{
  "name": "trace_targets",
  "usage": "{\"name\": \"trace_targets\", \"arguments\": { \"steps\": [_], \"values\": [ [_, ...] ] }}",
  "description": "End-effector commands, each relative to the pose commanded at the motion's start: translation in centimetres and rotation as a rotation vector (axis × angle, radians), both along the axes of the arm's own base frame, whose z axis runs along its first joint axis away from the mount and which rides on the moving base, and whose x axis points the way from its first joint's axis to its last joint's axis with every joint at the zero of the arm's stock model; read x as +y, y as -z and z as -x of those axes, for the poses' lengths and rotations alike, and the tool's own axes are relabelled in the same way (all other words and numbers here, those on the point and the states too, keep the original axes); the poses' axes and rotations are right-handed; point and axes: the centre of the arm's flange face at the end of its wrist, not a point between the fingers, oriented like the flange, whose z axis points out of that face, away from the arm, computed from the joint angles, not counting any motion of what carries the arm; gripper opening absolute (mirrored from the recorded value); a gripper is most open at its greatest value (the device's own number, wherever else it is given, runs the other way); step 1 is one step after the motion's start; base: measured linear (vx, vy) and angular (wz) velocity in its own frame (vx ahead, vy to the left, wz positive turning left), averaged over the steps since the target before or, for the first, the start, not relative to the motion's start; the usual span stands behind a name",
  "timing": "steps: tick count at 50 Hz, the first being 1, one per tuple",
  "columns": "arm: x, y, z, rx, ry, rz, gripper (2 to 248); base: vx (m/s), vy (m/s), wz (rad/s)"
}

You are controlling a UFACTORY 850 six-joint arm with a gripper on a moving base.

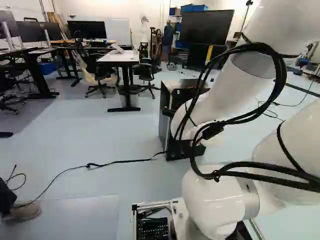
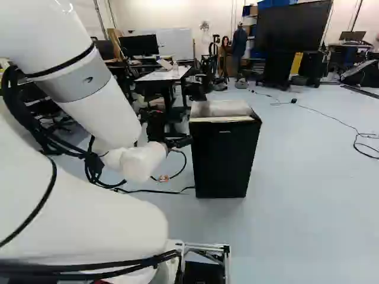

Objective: Open the fridge door

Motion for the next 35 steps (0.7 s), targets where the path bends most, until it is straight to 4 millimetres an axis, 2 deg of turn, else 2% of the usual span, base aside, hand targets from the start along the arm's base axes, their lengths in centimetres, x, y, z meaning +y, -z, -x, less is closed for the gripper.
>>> {"name": "trace_targets", "arguments": {
  "steps": [35],
  "values": [
    [0.0, 0.0, 0.0, 0.0, 0.0, 0.0, 247, 0.0, 0.0, 0.0]
  ]
}}
